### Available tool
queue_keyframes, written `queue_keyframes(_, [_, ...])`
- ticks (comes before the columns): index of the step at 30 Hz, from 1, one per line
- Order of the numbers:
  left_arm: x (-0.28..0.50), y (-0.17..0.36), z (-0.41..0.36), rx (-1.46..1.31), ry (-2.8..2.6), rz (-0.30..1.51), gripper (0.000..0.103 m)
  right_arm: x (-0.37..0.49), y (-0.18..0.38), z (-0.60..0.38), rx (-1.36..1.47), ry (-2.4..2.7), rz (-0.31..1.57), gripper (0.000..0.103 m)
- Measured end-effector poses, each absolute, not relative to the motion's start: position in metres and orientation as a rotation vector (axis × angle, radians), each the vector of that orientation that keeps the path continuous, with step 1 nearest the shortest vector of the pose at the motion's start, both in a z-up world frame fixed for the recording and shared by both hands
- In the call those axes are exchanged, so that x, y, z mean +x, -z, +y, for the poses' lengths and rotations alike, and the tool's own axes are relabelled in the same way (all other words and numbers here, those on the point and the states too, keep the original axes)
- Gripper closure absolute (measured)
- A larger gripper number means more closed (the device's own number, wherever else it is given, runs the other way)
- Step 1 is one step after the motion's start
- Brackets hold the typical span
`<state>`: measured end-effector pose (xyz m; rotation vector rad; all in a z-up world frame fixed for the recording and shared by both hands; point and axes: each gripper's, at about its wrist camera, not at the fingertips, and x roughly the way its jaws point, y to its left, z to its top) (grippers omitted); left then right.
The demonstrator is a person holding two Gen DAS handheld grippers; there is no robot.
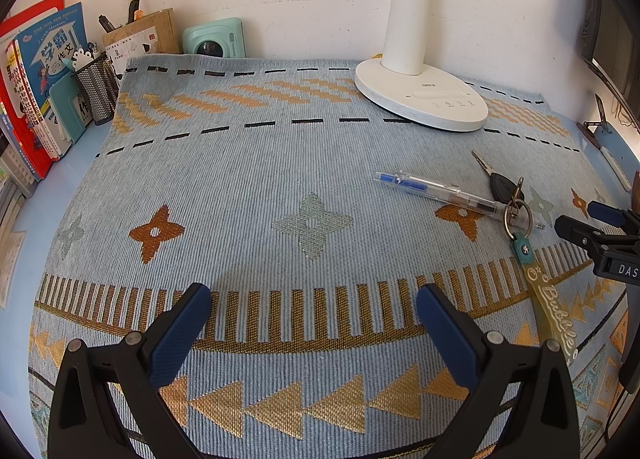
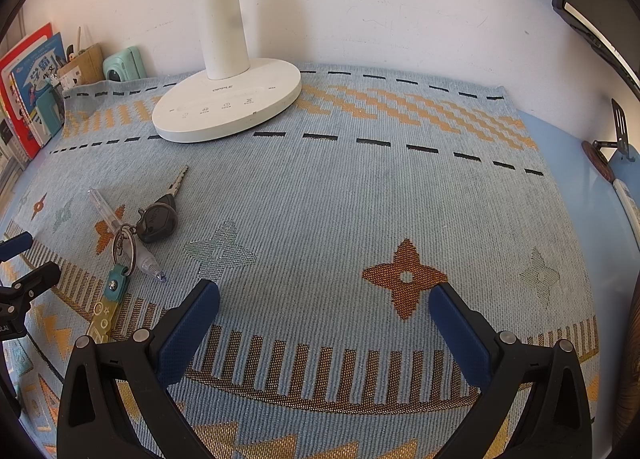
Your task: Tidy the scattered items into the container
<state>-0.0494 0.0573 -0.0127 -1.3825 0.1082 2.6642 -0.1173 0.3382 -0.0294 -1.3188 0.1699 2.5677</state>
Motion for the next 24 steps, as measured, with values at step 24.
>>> queue_keyframes(24, [-0.0483, 0.0111, 0.0565, -1.383, -2.665, 0.108, 0.000, -0.1173, 0.0307, 0.3386, -1.318, -2.568, 0.170, 0.000])
